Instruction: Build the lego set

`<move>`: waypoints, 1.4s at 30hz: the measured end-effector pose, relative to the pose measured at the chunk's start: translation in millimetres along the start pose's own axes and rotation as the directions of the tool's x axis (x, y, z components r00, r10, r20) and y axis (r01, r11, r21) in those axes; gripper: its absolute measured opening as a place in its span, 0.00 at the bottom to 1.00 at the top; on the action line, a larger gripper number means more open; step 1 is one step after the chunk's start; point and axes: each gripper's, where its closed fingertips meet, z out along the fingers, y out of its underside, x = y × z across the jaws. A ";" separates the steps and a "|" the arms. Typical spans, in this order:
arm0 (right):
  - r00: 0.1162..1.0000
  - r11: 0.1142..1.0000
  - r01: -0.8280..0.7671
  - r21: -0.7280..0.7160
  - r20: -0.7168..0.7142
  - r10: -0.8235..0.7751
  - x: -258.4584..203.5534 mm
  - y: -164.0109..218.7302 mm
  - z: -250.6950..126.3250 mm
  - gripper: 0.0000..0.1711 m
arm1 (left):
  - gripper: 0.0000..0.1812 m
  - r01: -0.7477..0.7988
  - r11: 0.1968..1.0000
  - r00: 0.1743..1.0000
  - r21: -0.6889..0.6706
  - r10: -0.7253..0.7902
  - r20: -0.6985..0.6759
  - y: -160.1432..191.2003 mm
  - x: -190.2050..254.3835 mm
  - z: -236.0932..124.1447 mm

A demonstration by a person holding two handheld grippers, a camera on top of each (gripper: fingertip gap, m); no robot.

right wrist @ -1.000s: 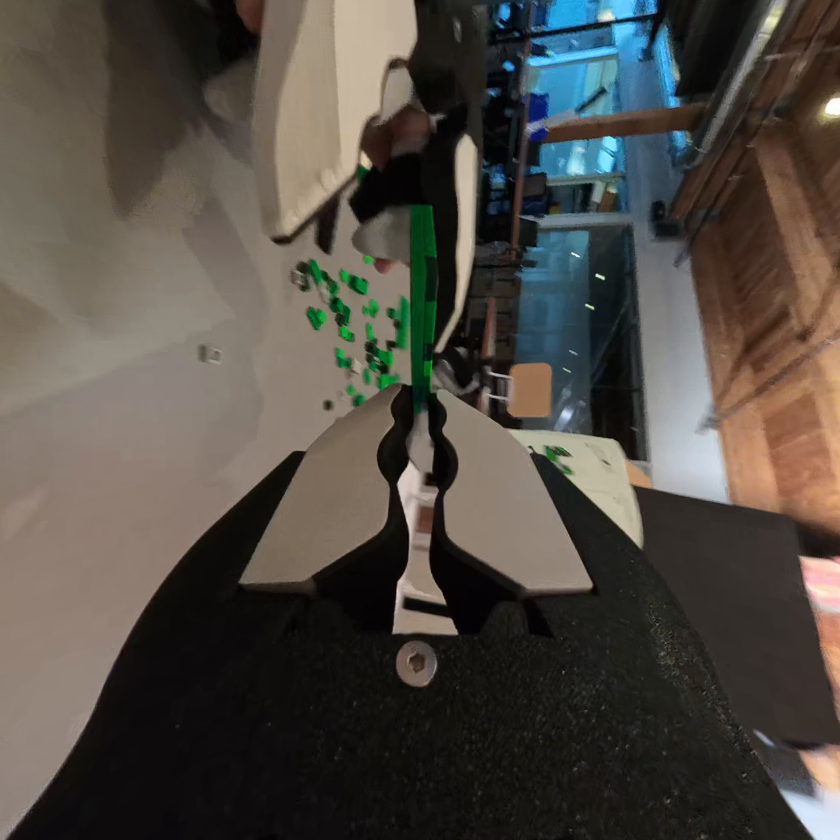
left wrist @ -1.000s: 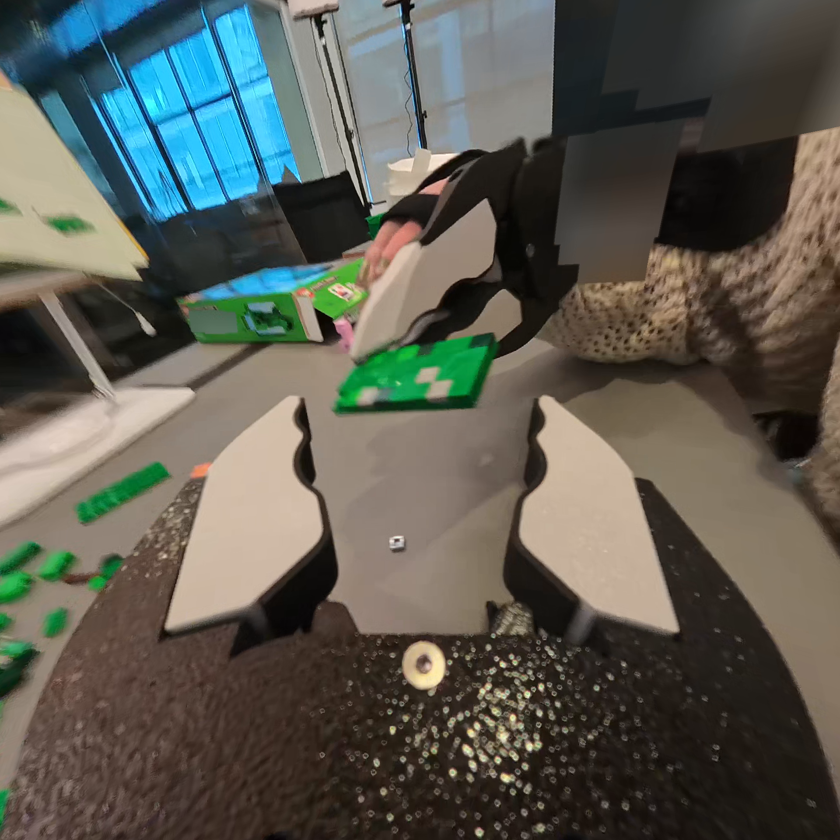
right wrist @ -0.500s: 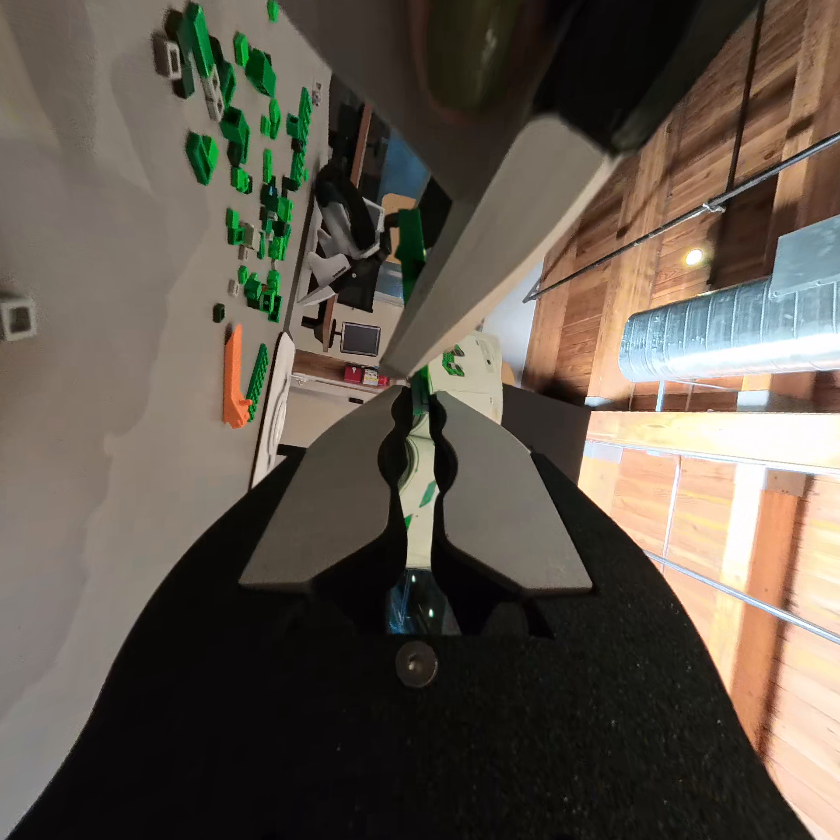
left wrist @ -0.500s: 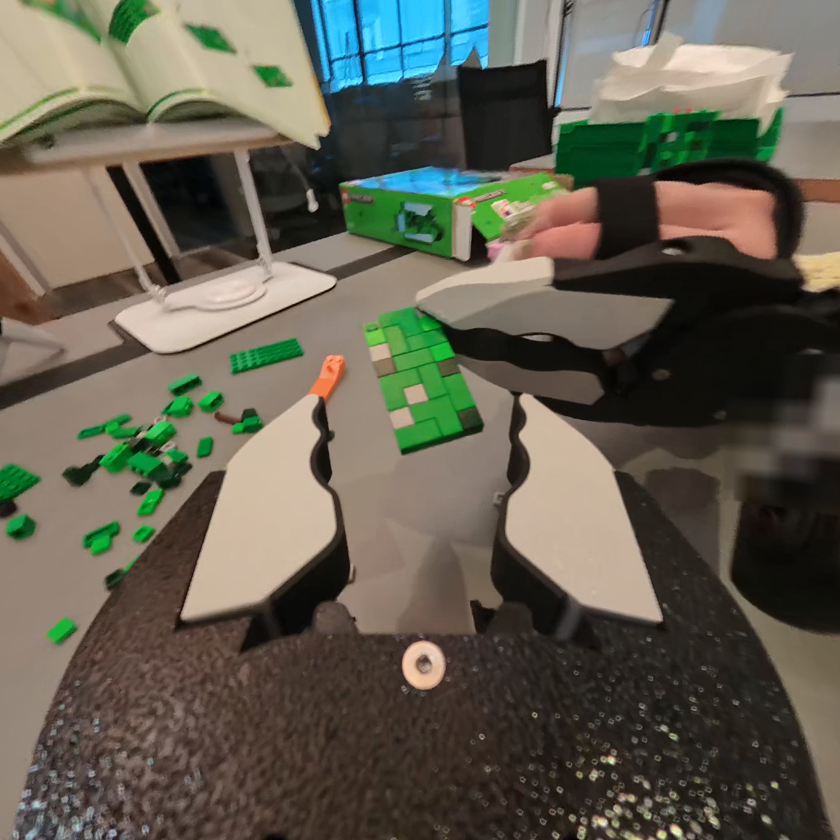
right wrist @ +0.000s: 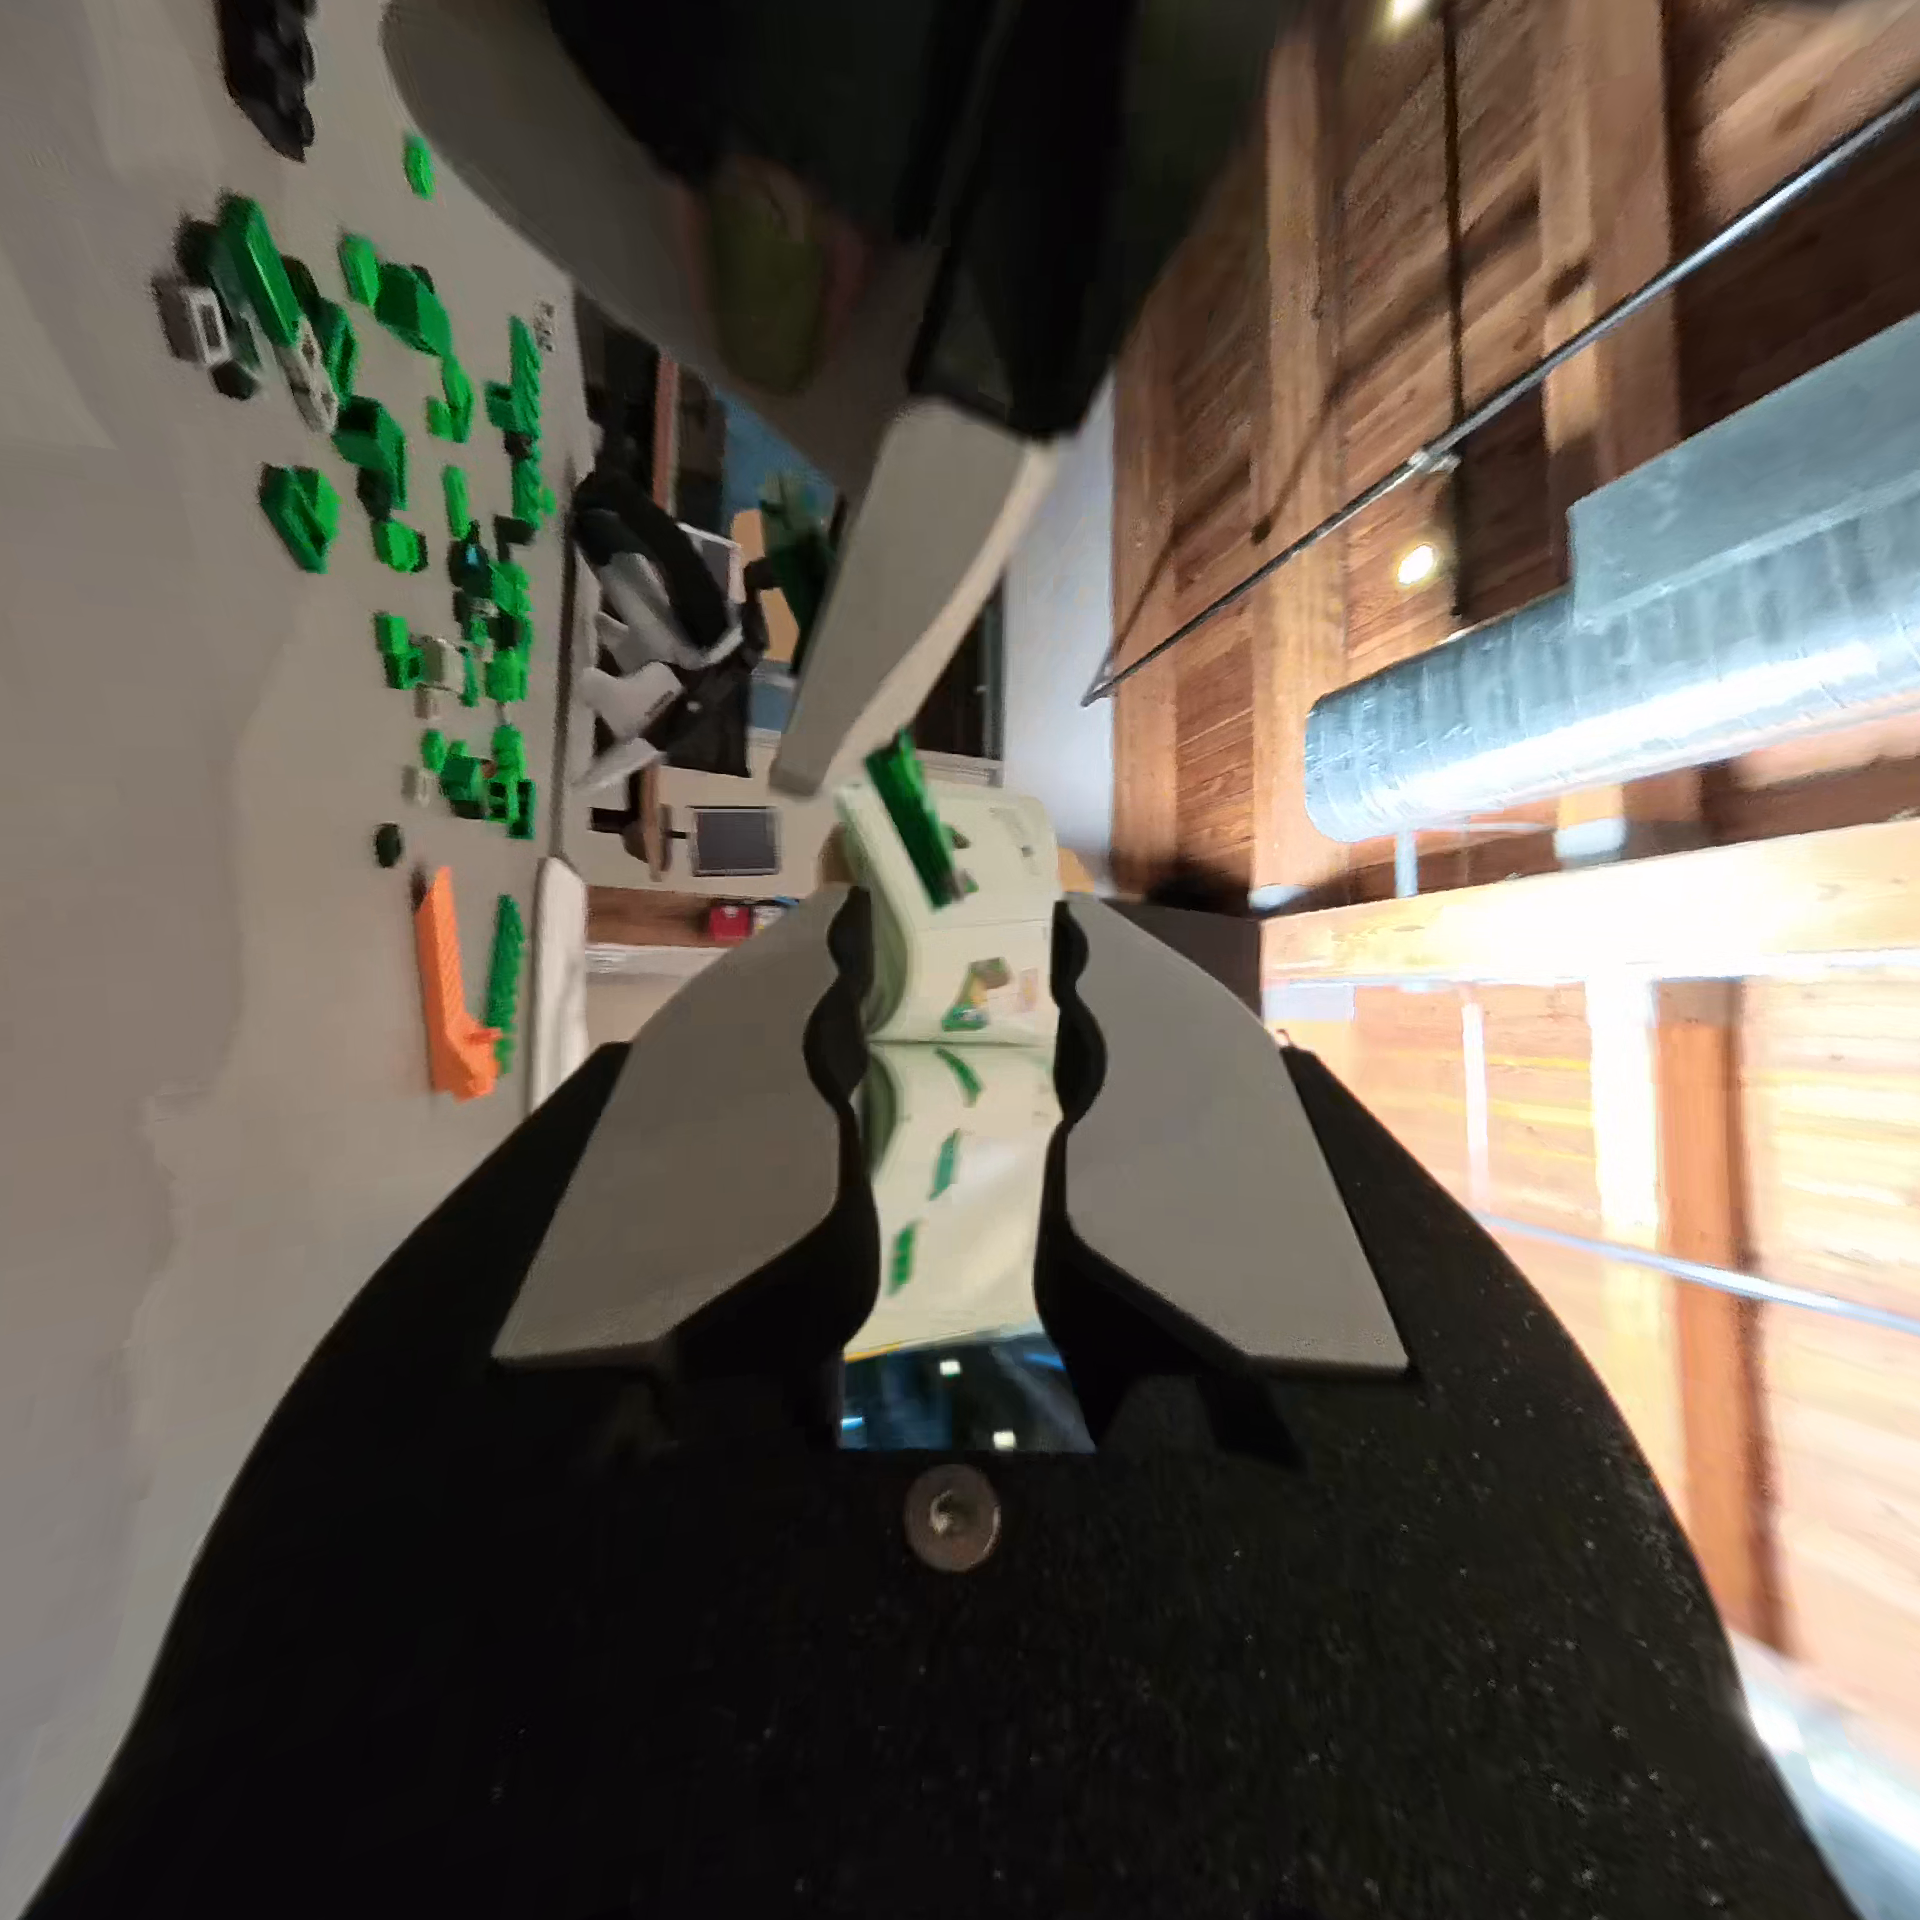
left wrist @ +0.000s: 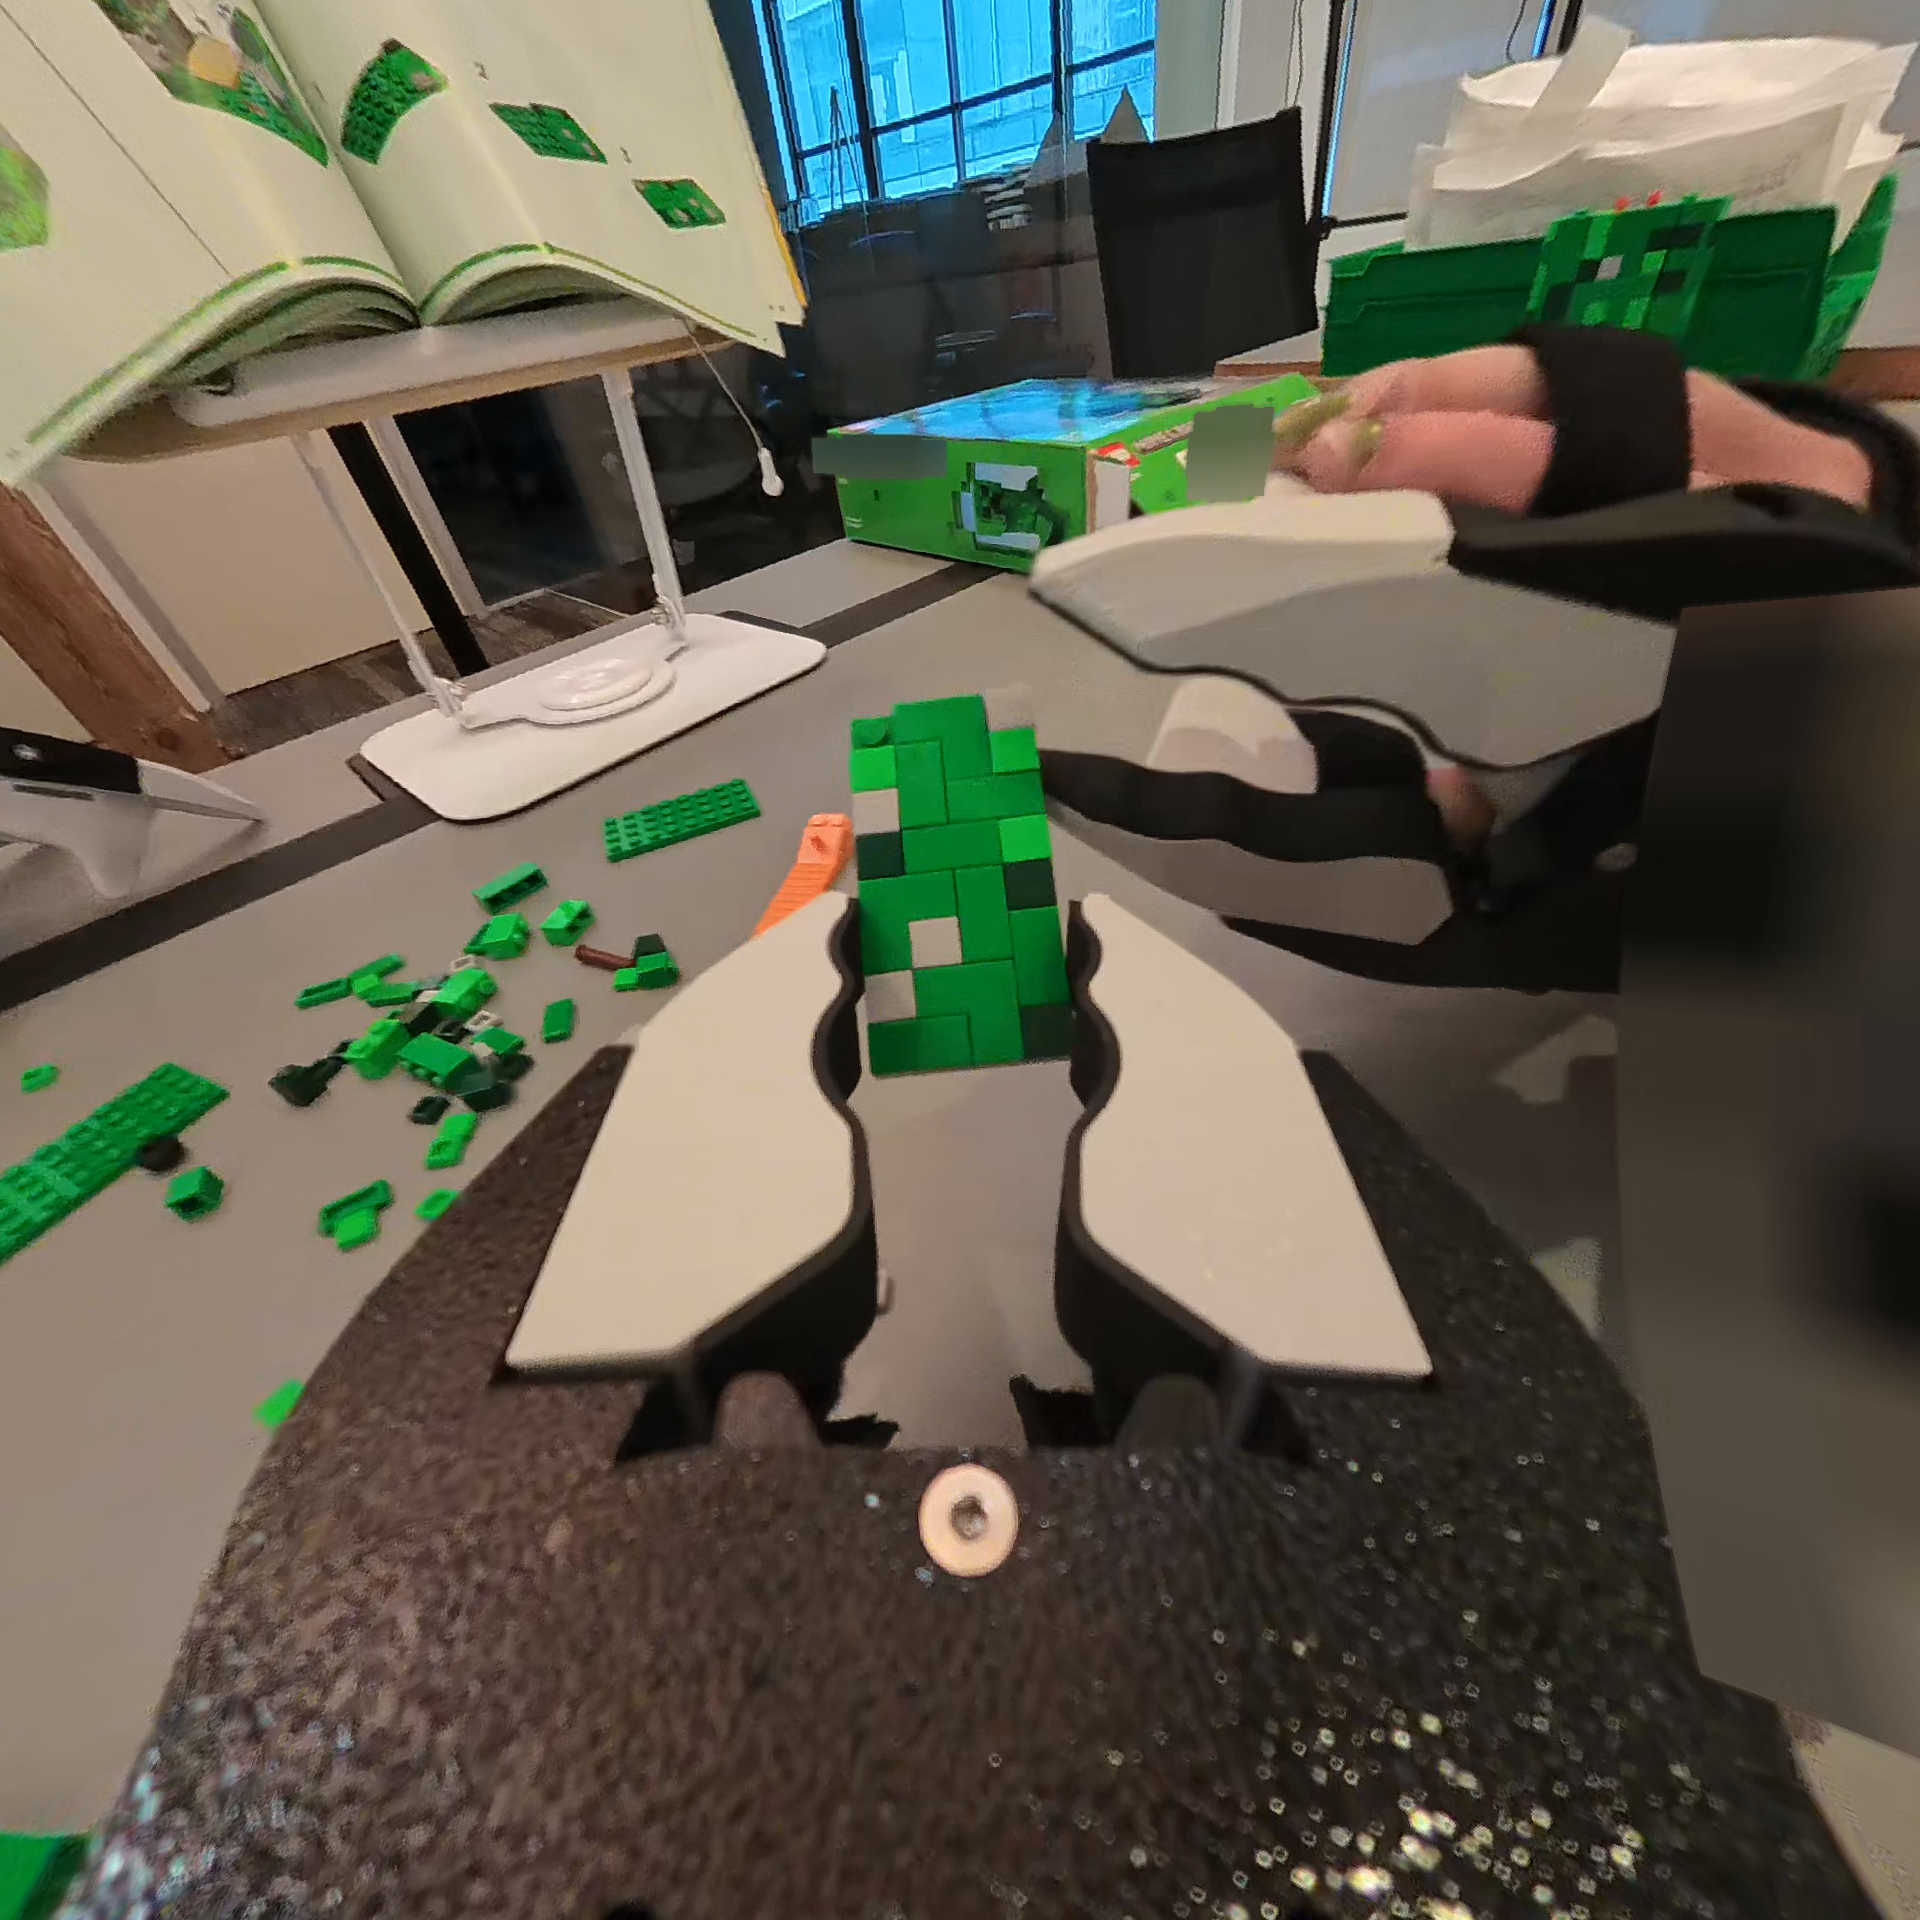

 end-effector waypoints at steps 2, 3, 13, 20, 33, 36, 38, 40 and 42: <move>0.988 0.991 -0.135 -0.017 0.067 0.136 -11.3 10.5 -2.5 0.21 | 0.20 -0.059 0.998 0.998 -0.015 0.060 0.030 0.5 -11.1 -3.0; 0.975 0.979 -0.202 -0.022 0.093 0.204 -16.7 16.7 -4.5 0.21 | 0.20 -0.101 0.995 0.994 -0.020 0.102 0.035 -0.1 -16.0 -4.6; 0.381 0.451 -0.875 -0.174 0.326 0.865 -45.7 41.4 -1.5 0.19 | 0.20 -0.516 0.849 0.838 -0.112 0.474 -0.270 35.9 -14.5 -15.7; -0.042 0.168 -0.933 -0.317 0.561 0.827 -57.4 25.5 -4.5 0.14 | 0.20 -0.563 0.819 0.668 -0.107 0.374 -0.643 52.3 48.0 -47.3; -0.249 0.139 -0.844 -0.518 0.609 0.753 -89.1 4.1 61.6 0.05 | 0.20 -0.531 0.819 0.658 -0.218 0.236 -0.715 77.2 50.7 -49.0; -0.262 0.190 -0.830 -0.525 0.667 0.698 -87.5 -1.1 81.0 0.03 | 0.20 -0.507 0.831 0.662 -0.226 0.208 -0.720 77.8 51.1 -48.9; -0.236 0.246 -0.825 -0.509 0.706 0.668 -90.3 -3.2 95.9 0.04 | 0.20 -0.502 0.836 0.662 -0.223 0.206 -0.721 77.8 51.1 -48.9; -0.239 0.249 -0.828 -0.503 0.718 0.654 -93.5 -6.8 113.6 0.06 | 0.20 -0.506 0.834 0.660 -0.219 0.212 -0.720 77.5 51.1 -49.0; -0.250 0.258 -0.829 -0.496 0.742 0.622 -97.7 -13.5 126.8 0.05 | 0.20 -0.502 0.837 0.660 -0.219 0.208 -0.722 77.5 51.1 -49.0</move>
